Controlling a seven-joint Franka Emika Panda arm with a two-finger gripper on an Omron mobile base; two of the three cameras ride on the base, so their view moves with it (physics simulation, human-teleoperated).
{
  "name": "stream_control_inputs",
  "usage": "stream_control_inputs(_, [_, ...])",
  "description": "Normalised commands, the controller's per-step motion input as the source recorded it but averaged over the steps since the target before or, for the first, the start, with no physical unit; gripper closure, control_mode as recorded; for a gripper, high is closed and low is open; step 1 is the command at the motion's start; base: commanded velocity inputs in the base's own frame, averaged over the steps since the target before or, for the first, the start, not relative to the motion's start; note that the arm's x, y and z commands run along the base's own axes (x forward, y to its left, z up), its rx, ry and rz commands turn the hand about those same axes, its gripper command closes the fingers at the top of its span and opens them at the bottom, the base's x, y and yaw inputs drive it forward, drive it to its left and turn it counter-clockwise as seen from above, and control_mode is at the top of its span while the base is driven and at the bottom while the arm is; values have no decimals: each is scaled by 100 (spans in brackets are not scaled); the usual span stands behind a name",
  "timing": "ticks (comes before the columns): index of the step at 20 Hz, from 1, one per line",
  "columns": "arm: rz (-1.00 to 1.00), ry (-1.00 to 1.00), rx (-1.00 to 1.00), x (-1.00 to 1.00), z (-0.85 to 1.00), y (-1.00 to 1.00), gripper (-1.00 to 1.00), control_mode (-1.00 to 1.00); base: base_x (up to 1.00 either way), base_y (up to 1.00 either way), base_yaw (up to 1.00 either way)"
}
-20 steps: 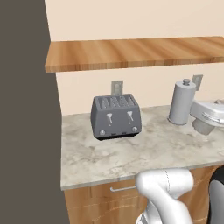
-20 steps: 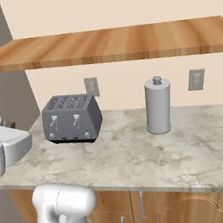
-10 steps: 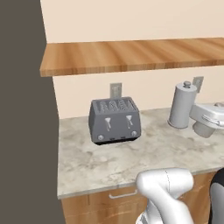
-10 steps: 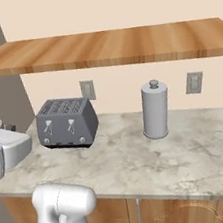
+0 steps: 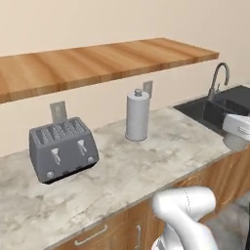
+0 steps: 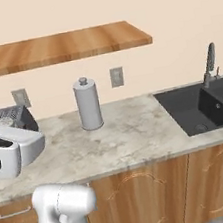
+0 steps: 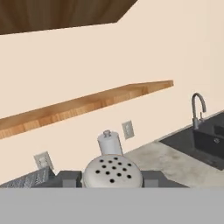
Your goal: Retrieve the shaker from the cabinet and place it next the steak on a plate on the dining table.
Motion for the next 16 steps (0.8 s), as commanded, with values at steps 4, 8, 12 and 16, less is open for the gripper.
stream_control_inputs(4, [0, 0, 0, 0, 0, 0, 100, 100, 0, 0, -96])
stream_control_inputs(8, [0, 0, 0, 0, 0, 0, 100, 100, 0, 0, -97])
stream_control_inputs(12, [0, 0, 0, 0, 0, 0, 100, 100, 0, 0, -98])
stream_control_inputs(16, [0, 0, 0, 0, 0, 0, 100, 100, 0, 0, -99])
